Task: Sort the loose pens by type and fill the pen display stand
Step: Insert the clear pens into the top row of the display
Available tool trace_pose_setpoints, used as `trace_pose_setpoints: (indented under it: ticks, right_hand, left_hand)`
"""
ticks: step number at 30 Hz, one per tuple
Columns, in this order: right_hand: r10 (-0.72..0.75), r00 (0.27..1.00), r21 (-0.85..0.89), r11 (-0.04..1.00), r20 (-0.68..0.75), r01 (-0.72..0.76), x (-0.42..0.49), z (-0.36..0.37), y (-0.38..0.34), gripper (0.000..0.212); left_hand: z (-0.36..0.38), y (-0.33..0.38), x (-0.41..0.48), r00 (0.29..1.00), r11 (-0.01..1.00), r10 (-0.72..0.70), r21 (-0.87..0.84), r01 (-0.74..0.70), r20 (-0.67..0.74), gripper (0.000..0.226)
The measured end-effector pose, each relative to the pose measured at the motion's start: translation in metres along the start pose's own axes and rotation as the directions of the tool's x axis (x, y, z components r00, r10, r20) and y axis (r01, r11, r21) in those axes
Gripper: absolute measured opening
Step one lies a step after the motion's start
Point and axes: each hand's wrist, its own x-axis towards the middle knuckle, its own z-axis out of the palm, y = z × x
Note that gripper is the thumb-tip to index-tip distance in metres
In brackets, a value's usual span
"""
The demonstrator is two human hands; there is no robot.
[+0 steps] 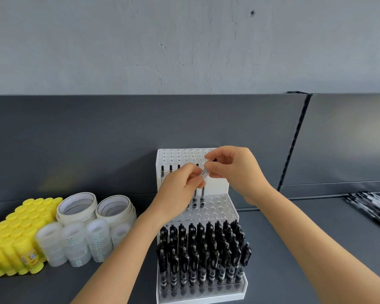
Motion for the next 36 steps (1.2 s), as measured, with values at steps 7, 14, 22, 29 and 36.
trace_pose_setpoints:
  ticks: [7,14,22,29,36]
  right_hand:
    - [-0.009,0.998,-0.005,1.0,-0.054,0.009,-0.002,-0.003,0.001,0.008]
    - [-0.126,0.98,-0.3,0.951,-0.155,0.075,0.011,-0.01,0.007,0.017]
    - [-0.07,0.982,-0.386,0.923,-0.173,-0.002,0.015,0.01,0.03,0.017]
    - [-0.006,0.988,-0.419,0.906,-0.152,-0.059,0.016,0.016,0.044,0.015]
    - [0.08,0.983,-0.423,0.895,-0.166,-0.144,0.0,0.019,0.051,0.021]
  left_hand:
    - [-0.002,-0.003,-0.004,0.998,0.984,0.052,0.172,-0.055,0.023,0.02]
    - [-0.023,-0.015,-0.013,0.992,0.88,0.046,0.465,-0.096,0.117,0.033]
    - [-0.025,-0.026,-0.019,0.992,0.885,0.034,0.458,-0.086,0.119,0.033]
    - [-0.026,-0.036,-0.023,0.991,0.916,0.013,0.395,-0.066,0.136,0.034]
    - [-0.023,-0.034,-0.021,0.98,0.919,0.05,0.375,-0.12,0.191,0.036]
